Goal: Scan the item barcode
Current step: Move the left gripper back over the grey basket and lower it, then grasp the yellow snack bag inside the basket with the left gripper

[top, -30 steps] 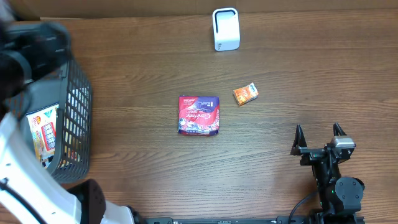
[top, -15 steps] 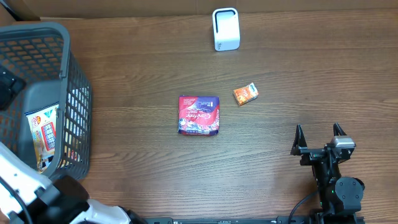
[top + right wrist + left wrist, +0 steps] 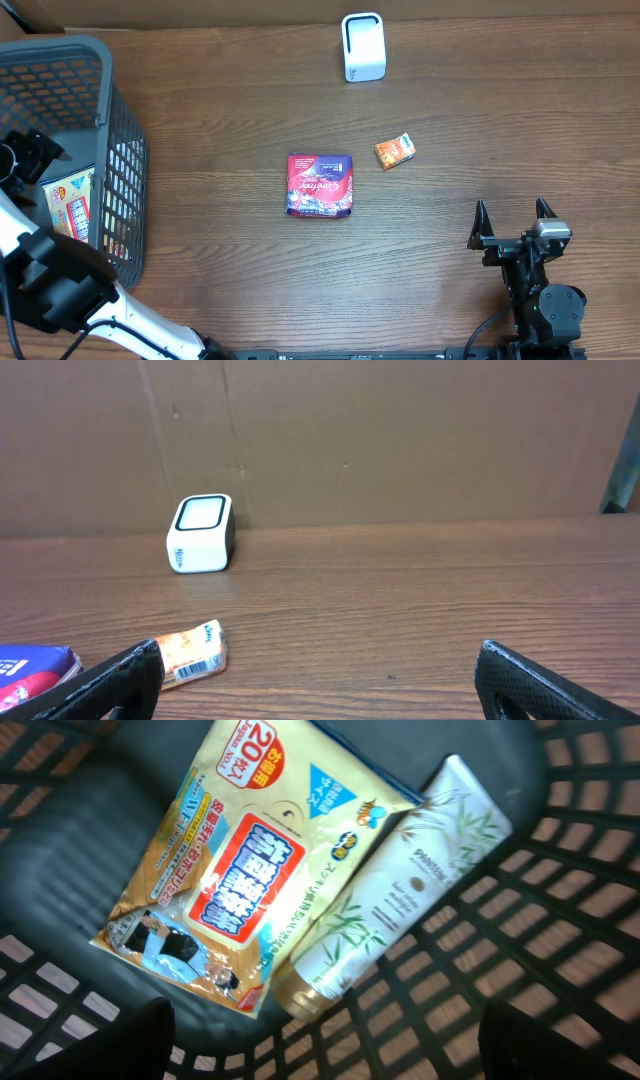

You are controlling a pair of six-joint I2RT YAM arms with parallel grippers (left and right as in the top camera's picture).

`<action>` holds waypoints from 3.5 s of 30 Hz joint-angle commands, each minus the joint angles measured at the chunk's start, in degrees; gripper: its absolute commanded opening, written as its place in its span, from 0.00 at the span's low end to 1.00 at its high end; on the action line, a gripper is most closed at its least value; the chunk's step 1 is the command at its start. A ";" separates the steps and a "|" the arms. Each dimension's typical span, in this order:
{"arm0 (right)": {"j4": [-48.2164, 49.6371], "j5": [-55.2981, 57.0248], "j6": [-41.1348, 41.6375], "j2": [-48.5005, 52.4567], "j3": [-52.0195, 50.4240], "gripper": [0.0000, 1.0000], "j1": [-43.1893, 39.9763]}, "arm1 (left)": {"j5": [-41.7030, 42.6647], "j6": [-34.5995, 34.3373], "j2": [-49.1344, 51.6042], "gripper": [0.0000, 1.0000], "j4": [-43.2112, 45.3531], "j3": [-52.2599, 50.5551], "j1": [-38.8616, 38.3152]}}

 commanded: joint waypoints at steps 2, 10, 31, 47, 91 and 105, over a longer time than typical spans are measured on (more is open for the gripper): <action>0.39 0.52 -0.26 -0.57 -0.59 1.00 0.17 | -7.78 -3.28 2.60 0.91 -0.81 -0.26 -2.78; 0.39 0.52 -0.26 -0.57 -0.59 1.00 0.17 | -15.19 -7.96 3.72 0.93 -0.35 -1.14 -5.92; 0.39 0.52 -0.26 -0.57 -0.59 1.00 0.17 | -14.23 -8.31 3.74 0.97 -2.60 -5.11 -6.16; 0.39 0.52 -0.26 -0.57 -0.59 1.00 0.17 | -17.55 -7.50 3.74 0.98 7.54 -17.55 -6.16; 0.39 0.52 -0.26 -0.57 -0.59 1.00 0.17 | -12.50 0.72 3.23 0.04 15.08 -13.92 -6.01; 0.39 0.52 -0.26 -0.57 -0.59 1.00 0.17 | 4.00 -0.17 -5.46 0.04 2.75 23.58 -6.12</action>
